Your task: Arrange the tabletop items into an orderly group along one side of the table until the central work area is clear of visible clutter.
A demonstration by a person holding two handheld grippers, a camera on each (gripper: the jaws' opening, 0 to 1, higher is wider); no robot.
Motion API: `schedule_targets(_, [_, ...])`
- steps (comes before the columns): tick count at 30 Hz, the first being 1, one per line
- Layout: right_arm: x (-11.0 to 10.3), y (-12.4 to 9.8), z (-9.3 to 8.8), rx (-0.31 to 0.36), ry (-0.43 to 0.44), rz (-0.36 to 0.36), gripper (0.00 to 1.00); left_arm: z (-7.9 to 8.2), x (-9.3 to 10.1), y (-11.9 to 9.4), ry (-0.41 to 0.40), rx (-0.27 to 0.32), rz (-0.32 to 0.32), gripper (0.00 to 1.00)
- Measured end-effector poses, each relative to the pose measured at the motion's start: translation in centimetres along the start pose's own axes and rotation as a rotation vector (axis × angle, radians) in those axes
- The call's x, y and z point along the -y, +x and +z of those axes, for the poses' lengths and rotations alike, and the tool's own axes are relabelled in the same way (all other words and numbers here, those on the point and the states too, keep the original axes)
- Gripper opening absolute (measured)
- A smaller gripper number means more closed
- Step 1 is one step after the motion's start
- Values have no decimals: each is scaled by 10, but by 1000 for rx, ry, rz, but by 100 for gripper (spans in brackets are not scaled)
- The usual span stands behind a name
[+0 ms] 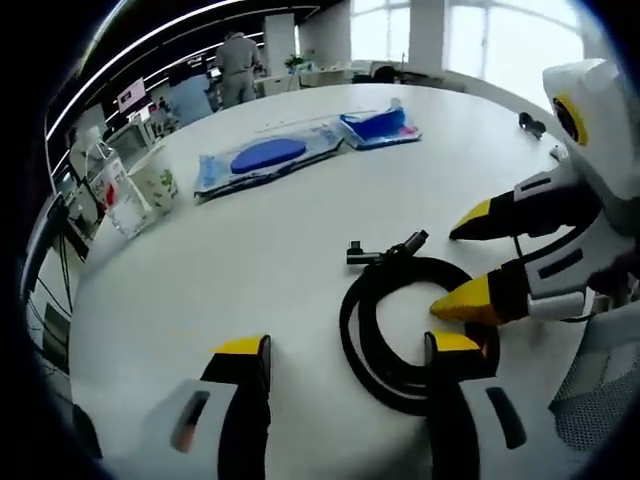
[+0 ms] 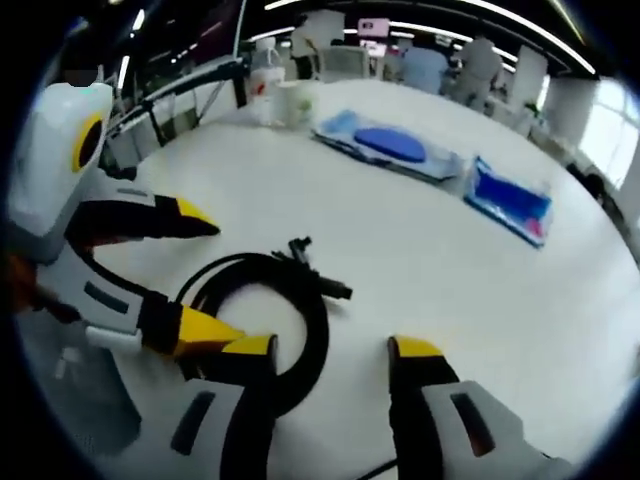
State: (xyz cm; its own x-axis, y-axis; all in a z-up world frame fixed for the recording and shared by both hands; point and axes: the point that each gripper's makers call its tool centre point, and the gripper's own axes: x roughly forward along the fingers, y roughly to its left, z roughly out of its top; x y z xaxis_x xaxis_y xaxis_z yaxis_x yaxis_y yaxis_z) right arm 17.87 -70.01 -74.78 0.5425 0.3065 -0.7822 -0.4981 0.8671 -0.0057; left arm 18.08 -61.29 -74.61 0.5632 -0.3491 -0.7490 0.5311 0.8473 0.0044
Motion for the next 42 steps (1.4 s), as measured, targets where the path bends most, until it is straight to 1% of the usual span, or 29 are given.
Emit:
schedule_targets(6, [-7, 1, 2, -15, -21, 11, 31, 2, 12, -1, 26, -3, -19, 45])
schedule_targets(10, [-11, 2, 3, -26, -35, 20, 26, 2, 18, -1, 41, 0, -26, 38])
schedule_targets(11, [-12, 2, 3, -27, -40, 20, 23, 2, 20, -2, 52, 3, -29, 35])
schedule_targets(12, [-14, 1, 3, -29, -45, 21, 18, 2, 22, -2, 55, 3, -29, 34])
schedule_targets(13, [-16, 1, 3, -30, -56, 25, 14, 2, 22, -2, 58, 4, -25, 33])
schedule_targets(14, [-18, 1, 4, -31, -81, 27, 14, 3, 23, -2, 64, 3, -21, 32])
schedule_targets(15, [-17, 1, 4, -37, -117, 12, 13, 3, 22, -2, 66, 3, -17, 32])
schedule_targets(16, [-19, 2, 5, -39, -128, 11, 13, 3, 21, -2, 68, 3, -15, 32])
schedule_targets(19, [-18, 2, 5, -47, -125, 12, 10, 3, 20, -1, 57, 2, -11, 33])
schedule_targets(20, [-18, 2, 4, -51, -121, 8, 7, 3, 19, -2, 48, 0, -7, 34])
schedule_targets(21, [-18, 3, 6, -44, -136, 9, 6, 3, 19, -2, 47, 1, -5, 34])
schedule_targets(26, [-18, 3, 5, -52, -140, 0, 5, 3, 20, -2, 50, 1, 1, 33])
schedule_targets(28, [-18, 2, 5, -51, -140, -5, 5, 4, 21, -2, 68, -1, 2, 32])
schedule_targets(29, [-18, 2, 5, -49, -141, -6, 5, 6, 11, -5, 111, -1, 51, 24])
schedule_targets(30, [-18, 2, 5, -47, -135, -5, 5, 4, 4, -7, 157, -19, 80, 15])
schedule_targets(31, [-20, 3, 5, -43, -121, 6, 5, 5, 9, -7, 143, -7, 42, 14])
schedule_targets(33, [-18, 2, 4, -45, -121, 1, 5, 4, 7, -7, 130, -15, 40, 15])
schedule_targets(38, [-18, 2, 4, -48, -101, 3, 5, 4, 9, -6, 148, -25, 54, 14])
schedule_targets(42, [-17, 1, 5, -46, -72, 14, 4, 4, 8, -7, 127, -27, 51, 13])
